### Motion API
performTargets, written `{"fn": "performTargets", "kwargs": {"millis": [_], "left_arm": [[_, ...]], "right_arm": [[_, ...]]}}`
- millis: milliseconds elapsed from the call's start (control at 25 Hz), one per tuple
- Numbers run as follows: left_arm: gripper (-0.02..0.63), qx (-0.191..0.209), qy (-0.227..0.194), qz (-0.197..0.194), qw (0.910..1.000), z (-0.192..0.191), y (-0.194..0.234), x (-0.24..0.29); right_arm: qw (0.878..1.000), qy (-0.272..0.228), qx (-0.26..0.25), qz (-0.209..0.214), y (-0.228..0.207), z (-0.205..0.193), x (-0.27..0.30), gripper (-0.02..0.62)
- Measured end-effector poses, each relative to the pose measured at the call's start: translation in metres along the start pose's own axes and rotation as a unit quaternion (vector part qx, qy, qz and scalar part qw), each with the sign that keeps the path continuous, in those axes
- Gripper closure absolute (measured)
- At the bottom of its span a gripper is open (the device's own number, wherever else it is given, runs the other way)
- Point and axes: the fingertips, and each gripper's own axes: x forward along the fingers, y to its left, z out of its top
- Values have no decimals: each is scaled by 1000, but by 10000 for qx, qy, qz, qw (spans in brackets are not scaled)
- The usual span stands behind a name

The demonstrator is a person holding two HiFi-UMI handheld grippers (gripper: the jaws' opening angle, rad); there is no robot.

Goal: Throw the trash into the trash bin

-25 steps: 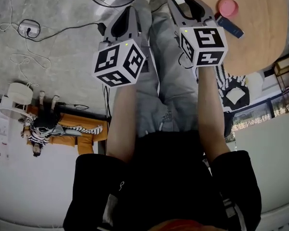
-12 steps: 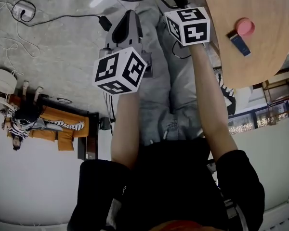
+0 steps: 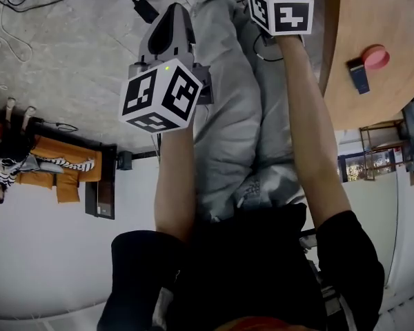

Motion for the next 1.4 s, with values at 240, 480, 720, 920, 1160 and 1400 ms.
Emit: {"fn": "performTargets", "kwargs": {"millis": [240, 480, 720, 920, 1160, 1400], "left_arm": [[598, 178, 13, -132, 9998, 12, -10, -15], [598, 713, 64, -443, 9964, 42, -44, -19], [597, 1333, 268, -777, 9877, 42, -109, -22], [598, 2072, 562, -1256, 9686, 37, -175, -17], [597, 2708, 898, -1621, 9446, 8, -237, -12], [598, 3195, 1203, -1874, 9210, -30, -280, -11]], "right_arm": [[9998, -171, 111, 7, 21, 6, -28, 433], [9952, -874, 440, 28, 30, 31, -84, 574], [9878, -1378, 696, -187, 11, 26, -161, 580], [9680, -1976, 1390, -677, -22, 16, -225, 581], [9440, -2296, 1979, -1304, -61, -22, -280, 581], [9107, -2316, 2623, -2196, -106, -73, -318, 581]]}}
